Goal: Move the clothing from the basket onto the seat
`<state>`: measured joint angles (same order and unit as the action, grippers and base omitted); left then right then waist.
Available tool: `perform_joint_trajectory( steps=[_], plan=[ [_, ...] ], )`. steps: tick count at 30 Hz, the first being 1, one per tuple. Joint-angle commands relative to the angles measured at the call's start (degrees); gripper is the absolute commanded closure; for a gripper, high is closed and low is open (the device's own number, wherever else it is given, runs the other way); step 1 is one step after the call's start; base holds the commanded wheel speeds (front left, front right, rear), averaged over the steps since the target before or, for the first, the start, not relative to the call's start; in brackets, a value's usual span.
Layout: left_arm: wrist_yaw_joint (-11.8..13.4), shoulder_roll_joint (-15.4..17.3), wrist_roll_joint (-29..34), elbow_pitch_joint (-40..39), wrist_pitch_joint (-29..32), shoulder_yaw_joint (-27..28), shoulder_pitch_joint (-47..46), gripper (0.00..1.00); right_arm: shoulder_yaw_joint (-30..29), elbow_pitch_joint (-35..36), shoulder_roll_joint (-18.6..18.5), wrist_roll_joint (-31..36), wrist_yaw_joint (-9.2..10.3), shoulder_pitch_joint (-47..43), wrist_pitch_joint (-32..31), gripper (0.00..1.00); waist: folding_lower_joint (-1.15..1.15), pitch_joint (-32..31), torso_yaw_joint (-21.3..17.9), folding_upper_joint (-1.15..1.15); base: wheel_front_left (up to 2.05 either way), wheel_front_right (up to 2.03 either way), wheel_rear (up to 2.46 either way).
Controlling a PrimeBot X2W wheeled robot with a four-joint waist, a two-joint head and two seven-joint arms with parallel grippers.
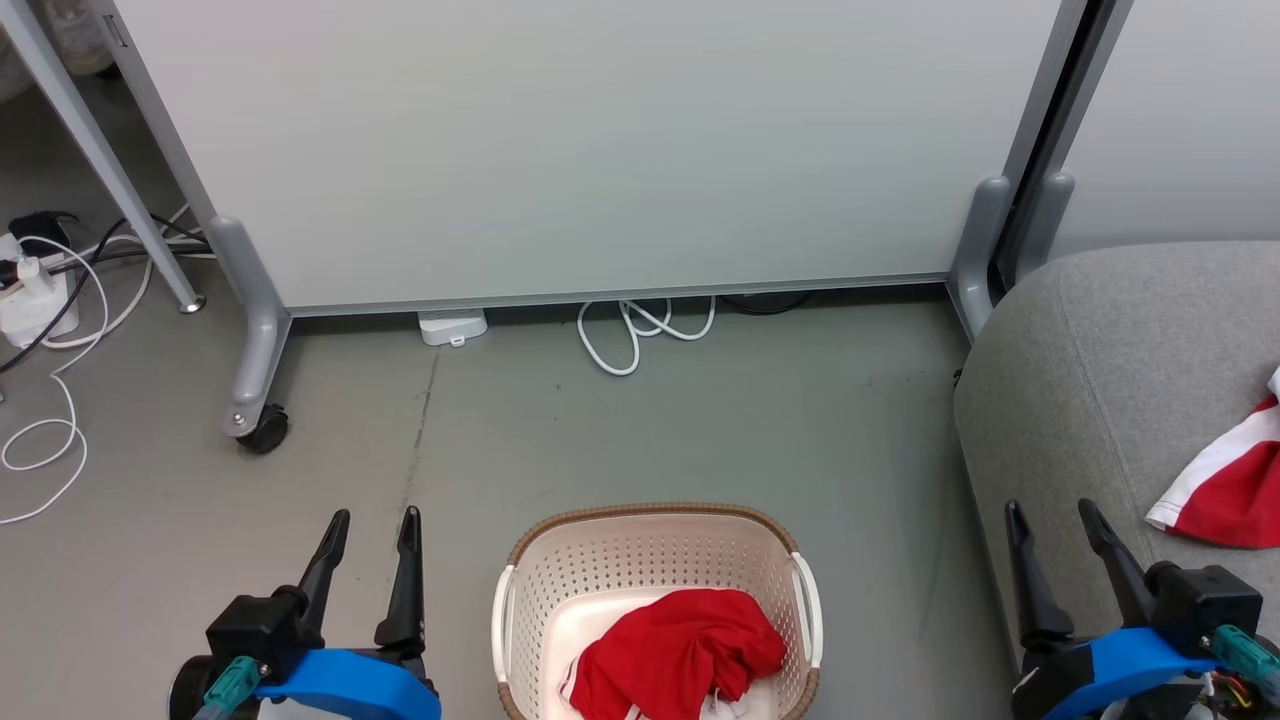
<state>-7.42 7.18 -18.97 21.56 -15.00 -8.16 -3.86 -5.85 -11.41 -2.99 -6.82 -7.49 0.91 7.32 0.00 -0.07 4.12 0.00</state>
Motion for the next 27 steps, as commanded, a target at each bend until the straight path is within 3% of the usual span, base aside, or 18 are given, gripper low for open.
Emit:
perform_joint_trajectory(
  steps=[1, 20, 27],
  plan=[
    [-0.08, 0.10, 0.34, 0.04, -0.27, 0.11, -0.02, 0.00, 0.07, -0.20, 0.15, -0.74, -0.01, -0.62, 0.35, 0.00, 0.00, 0.06, -0.06, 0.00, 0.00, 0.00, 0.00],
    [-0.08, 0.69, -0.52, 0.03, -0.27, -1.00, -0.87, 0.00, 0.89, -1.35, 0.16, -1.81, -0.01, 1.17, 0.64, 0.00, 0.00, 1.08, -0.74, 0.00, 0.00, 0.00, 0.00],
    [-0.08, 0.64, -0.33, -0.35, -0.27, -1.39, -2.24, 0.00, 2.18, -0.61, 0.16, -1.59, -0.01, 2.87, 0.78, 0.00, 0.00, 4.29, -2.34, 0.00, 0.00, 0.00, 0.00]
  ],
)
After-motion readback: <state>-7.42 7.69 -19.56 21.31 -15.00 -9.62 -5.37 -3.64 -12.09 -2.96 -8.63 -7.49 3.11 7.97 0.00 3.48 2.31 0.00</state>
